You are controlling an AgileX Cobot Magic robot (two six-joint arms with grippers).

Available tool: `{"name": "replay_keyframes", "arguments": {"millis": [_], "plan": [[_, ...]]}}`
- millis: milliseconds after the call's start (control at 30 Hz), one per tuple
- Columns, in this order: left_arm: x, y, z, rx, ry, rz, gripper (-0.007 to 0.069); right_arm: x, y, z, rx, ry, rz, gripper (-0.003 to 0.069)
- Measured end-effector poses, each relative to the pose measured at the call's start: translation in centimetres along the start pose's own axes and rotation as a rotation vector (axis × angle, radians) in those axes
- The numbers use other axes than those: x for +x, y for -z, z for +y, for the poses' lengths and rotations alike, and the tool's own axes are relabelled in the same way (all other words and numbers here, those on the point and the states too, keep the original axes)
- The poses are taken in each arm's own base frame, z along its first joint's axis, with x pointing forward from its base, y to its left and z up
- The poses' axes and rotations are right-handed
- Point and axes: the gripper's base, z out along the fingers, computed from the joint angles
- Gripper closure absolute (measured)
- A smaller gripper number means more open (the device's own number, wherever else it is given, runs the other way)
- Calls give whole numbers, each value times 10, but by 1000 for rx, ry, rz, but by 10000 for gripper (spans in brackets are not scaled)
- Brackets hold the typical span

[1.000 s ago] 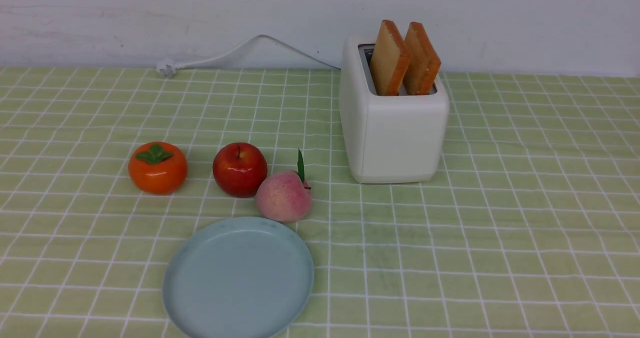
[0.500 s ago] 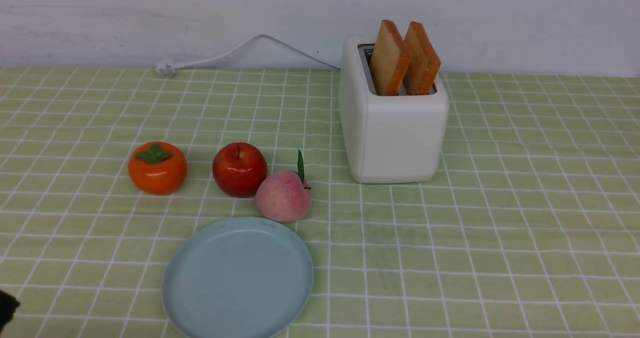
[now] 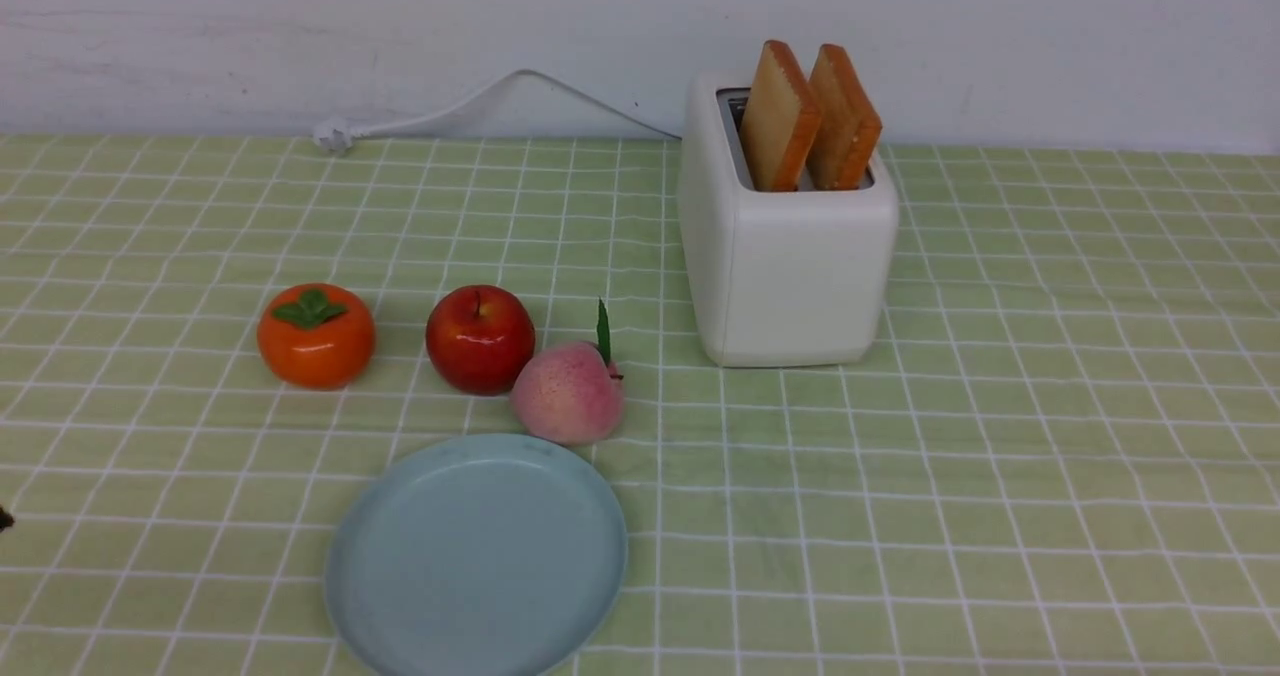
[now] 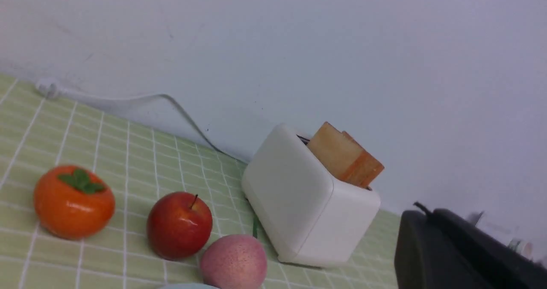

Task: Take toasted bread from bread machine on green coffee tablecloth place on plate.
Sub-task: 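Reach for a toast slice standing in the toaster with the left gripper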

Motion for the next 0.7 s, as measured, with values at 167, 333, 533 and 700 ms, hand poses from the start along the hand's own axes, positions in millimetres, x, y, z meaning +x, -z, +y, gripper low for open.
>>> {"name": "replay_keyframes", "arguments": {"millis": [167, 333, 533, 700], "plan": [[-19, -28, -4, -37, -104, 64, 638, -16, 1, 3, -40, -130, -173, 418], [-22, -68, 6, -111, -83, 143, 638, -29, 5, 3, -86, -329, -312, 430], [-29, -118, 10, -126, -69, 235, 638, -65, 15, 14, -96, -300, -238, 571], [-40, -158, 6, -74, -97, 271, 638, -114, 20, 29, -97, -151, -94, 669]]}}
